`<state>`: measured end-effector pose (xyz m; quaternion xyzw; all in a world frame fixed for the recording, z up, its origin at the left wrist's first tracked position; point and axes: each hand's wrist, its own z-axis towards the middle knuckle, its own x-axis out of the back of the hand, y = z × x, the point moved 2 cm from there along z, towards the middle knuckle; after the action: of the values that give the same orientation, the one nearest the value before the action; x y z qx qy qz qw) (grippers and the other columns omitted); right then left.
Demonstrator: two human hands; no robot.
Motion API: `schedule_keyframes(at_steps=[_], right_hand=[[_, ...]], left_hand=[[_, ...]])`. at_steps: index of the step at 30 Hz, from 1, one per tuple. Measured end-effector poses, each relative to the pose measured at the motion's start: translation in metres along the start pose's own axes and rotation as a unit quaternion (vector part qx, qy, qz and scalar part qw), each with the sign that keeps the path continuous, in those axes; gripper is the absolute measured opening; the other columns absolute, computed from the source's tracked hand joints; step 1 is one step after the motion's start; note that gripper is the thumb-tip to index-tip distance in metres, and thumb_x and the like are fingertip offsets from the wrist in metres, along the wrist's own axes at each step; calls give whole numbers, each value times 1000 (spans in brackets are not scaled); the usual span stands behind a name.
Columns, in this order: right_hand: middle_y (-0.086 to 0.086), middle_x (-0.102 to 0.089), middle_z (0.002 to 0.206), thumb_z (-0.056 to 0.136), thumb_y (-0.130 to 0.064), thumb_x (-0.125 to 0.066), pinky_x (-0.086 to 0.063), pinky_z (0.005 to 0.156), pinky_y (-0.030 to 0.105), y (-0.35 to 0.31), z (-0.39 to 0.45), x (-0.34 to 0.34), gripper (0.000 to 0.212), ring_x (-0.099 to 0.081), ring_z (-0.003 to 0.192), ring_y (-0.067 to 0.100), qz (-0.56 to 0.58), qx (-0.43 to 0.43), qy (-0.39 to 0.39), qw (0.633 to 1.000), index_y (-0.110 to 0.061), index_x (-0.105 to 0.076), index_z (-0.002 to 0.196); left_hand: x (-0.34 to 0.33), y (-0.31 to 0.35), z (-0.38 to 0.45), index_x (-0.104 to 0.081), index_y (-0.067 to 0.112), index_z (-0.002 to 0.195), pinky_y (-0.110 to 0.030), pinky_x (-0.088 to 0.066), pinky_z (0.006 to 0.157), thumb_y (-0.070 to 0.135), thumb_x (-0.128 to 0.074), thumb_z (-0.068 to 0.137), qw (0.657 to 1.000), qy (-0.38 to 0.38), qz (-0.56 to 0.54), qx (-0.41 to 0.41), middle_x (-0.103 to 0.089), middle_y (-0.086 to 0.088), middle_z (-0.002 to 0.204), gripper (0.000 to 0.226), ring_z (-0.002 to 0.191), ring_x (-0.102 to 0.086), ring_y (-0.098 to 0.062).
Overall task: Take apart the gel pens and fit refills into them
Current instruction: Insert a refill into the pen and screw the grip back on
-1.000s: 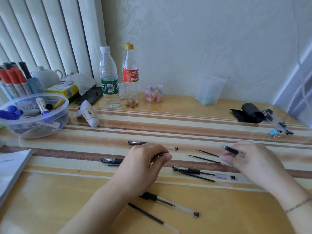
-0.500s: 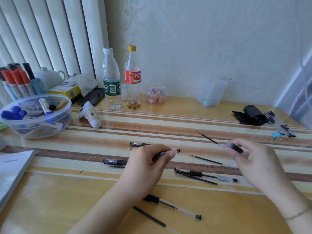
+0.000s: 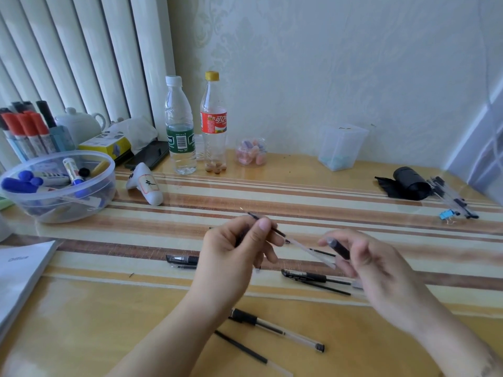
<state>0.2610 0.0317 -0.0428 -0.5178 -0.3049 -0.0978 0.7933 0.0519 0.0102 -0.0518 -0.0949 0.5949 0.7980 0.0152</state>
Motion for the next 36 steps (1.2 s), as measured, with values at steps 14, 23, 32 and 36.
schedule_keyframes(at_steps=[14,23,32,36], right_hand=[[1,-56,72,97,-45,-40,-38,56,23,0,-6,-11,27,-48,59,13,-23,58,-35,997,-51,-54,120],[10,-64,76,93,-52,-40,-43,62,40,0,-5,-13,33,-55,66,25,-17,90,-42,995,-51,-55,122],[-12,-65,77,94,-50,-40,-50,63,29,4,-4,-13,32,-60,70,13,-103,50,-56,992,-55,-53,122],[-10,-72,96,93,-51,-41,-53,78,39,3,-5,-19,29,-66,88,15,-61,44,-62,995,-50,-56,118]], left_hand=[[6,-4,5,-71,14,69,-19,-57,51,25,-59,82,969,51,-203,128,-74,-10,71,21,61,-72,-13],[7,-7,6,-73,16,65,-19,-58,54,22,-59,83,969,49,-202,130,-74,-12,70,24,60,-72,-12],[11,-2,8,-68,5,77,-24,-58,59,24,-59,85,998,50,-45,16,-74,-13,72,22,68,-73,-21],[-1,-5,-1,-71,4,81,-27,-58,59,21,-61,84,999,-31,14,-16,-73,-11,71,19,64,-73,-23]])
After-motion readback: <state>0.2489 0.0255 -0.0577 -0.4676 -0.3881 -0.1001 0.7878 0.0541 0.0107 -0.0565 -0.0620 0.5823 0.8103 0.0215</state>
